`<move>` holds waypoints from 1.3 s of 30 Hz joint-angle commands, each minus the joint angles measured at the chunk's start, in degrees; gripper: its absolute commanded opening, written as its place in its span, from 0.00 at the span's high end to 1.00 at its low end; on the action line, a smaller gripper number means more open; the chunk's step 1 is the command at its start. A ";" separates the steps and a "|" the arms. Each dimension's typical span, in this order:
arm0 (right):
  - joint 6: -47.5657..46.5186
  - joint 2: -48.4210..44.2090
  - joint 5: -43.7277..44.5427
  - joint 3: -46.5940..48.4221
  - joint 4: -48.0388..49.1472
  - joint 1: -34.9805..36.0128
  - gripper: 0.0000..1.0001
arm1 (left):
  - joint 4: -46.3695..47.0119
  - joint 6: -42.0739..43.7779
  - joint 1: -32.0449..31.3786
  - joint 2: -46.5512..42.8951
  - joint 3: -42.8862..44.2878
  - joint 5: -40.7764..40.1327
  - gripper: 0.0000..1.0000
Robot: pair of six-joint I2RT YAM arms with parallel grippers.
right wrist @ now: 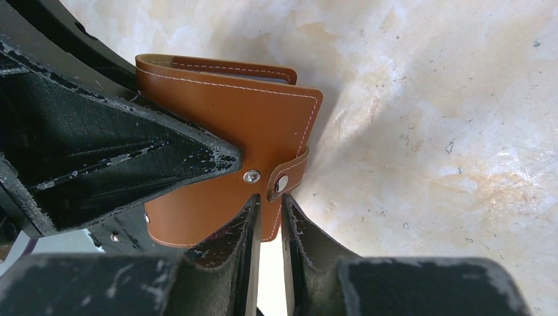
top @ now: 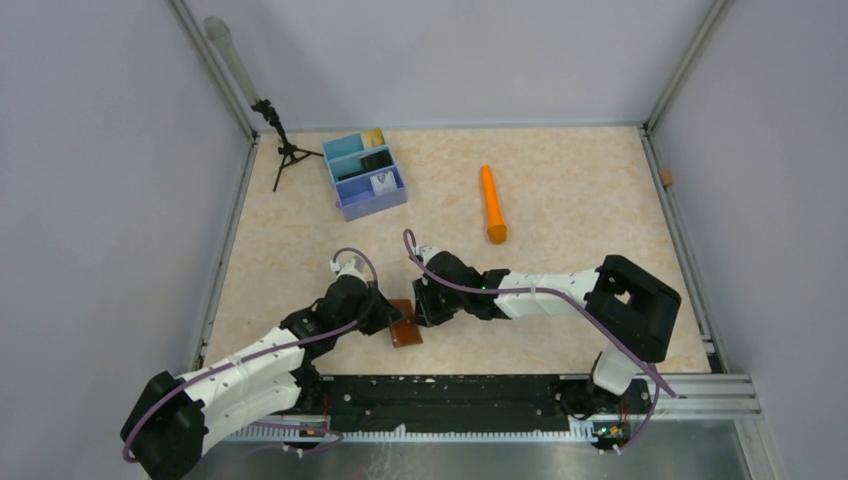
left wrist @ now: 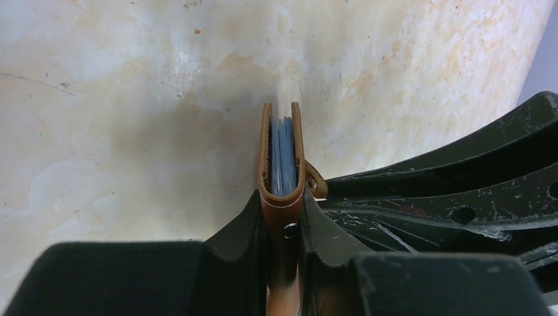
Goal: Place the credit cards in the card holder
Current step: Close the card holder at the center of the board.
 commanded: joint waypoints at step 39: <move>-0.88 -0.89 -4.74 -1.51 10.53 -1.00 1.00 | 1.57 -0.87 0.25 -0.50 1.48 -0.65 1.00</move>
